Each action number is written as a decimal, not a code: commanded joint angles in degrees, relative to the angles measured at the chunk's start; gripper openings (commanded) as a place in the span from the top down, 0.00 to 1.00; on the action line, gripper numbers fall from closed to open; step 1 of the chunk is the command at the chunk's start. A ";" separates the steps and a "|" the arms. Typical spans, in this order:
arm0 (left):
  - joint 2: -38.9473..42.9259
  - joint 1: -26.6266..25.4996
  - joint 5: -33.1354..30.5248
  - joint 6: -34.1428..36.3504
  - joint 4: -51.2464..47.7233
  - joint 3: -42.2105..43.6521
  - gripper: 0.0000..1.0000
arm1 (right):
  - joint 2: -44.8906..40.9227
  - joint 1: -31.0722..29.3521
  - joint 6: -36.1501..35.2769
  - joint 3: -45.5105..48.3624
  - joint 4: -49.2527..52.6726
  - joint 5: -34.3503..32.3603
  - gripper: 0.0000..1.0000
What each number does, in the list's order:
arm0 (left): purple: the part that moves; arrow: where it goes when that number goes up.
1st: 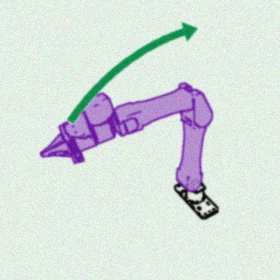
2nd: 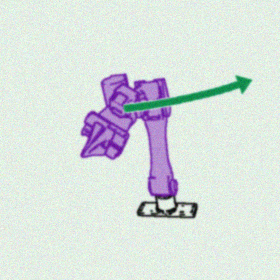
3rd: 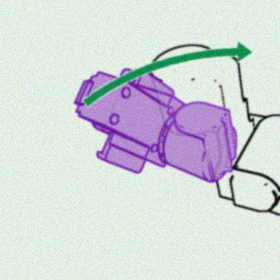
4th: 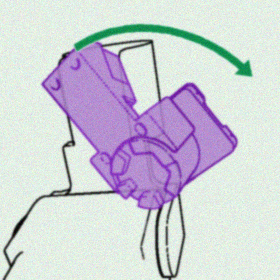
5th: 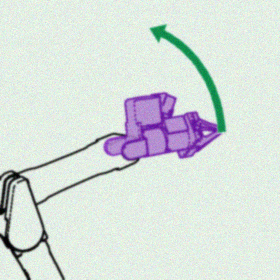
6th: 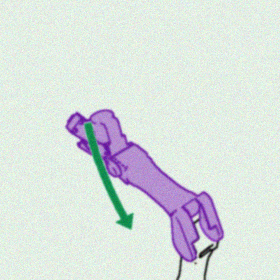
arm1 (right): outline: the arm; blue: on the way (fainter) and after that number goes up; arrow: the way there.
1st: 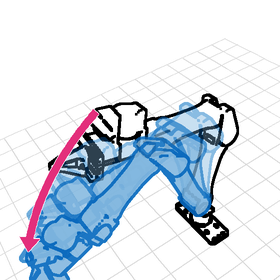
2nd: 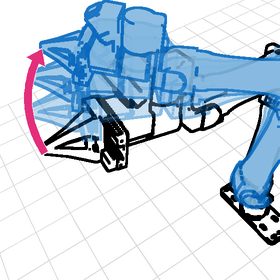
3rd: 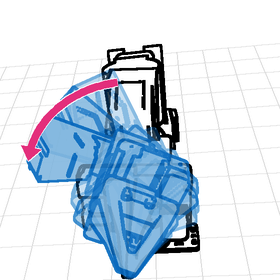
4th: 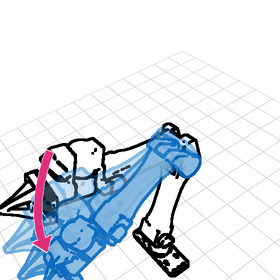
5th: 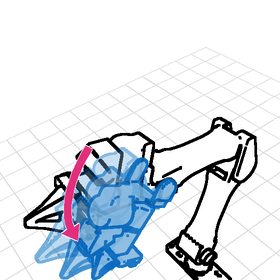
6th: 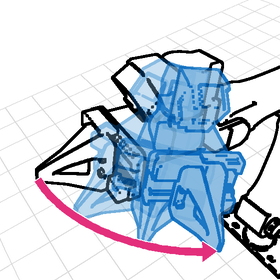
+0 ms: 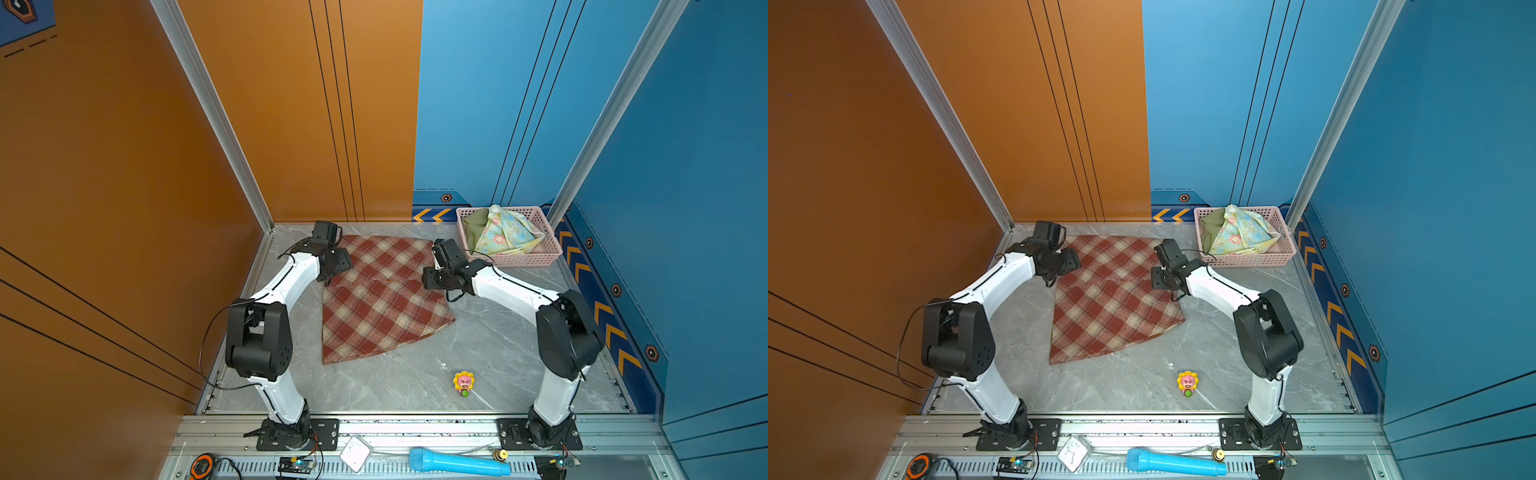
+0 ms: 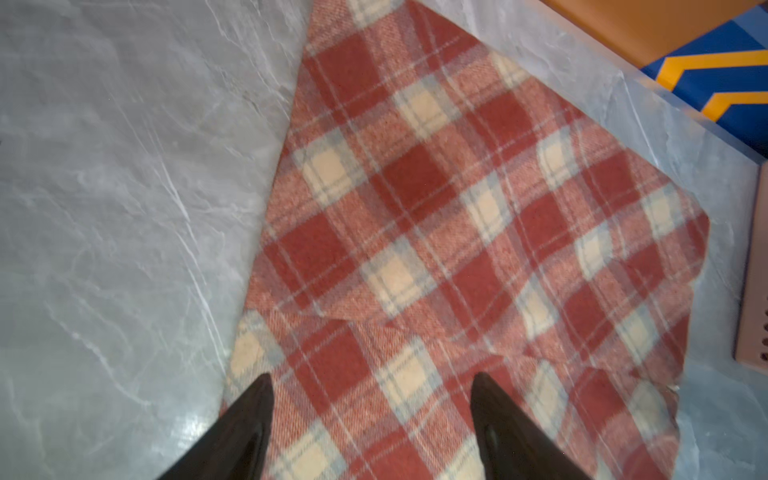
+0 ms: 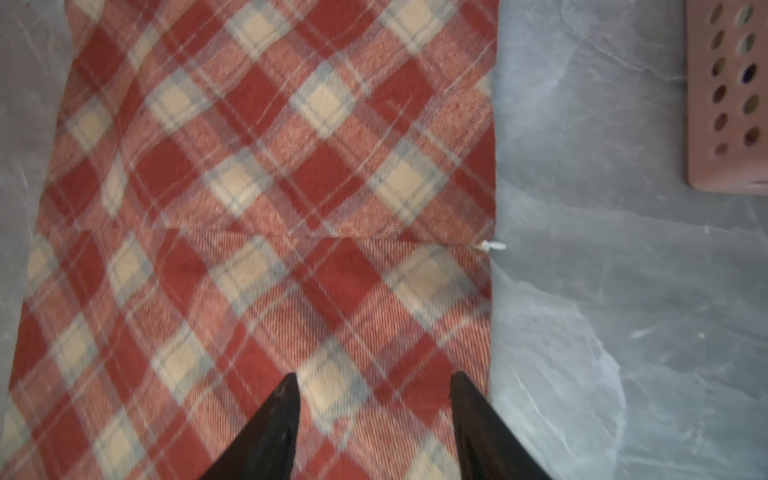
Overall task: Fold and stack the skirts
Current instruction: 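Move both grippers to the skirt's far edge near the wall, then grasp the plaid skirt's far edge with both grippers and lift it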
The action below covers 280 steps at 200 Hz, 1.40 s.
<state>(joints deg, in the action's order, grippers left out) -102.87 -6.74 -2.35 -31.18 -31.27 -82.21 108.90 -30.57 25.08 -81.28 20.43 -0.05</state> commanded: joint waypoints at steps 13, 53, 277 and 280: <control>-9.37 4.11 1.93 3.80 -0.57 -10.45 0.22 | 9.17 3.28 -2.15 -11.53 0.32 -0.11 0.33; -21.93 6.58 6.77 5.43 -0.42 -24.41 0.21 | 20.29 6.36 -3.12 -25.83 1.42 0.55 0.26; -57.79 11.83 17.13 -6.60 -3.62 -67.34 0.41 | 49.47 11.73 14.31 -59.94 -3.23 8.46 0.53; -58.06 11.76 17.23 -6.81 -3.57 -67.70 0.45 | 49.48 11.76 14.37 -59.91 -3.57 8.61 0.54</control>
<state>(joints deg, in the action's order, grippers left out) -157.16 5.08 11.86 -35.53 -33.04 -146.41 156.68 -19.27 37.50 -139.98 19.68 6.96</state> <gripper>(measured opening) 0.617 0.507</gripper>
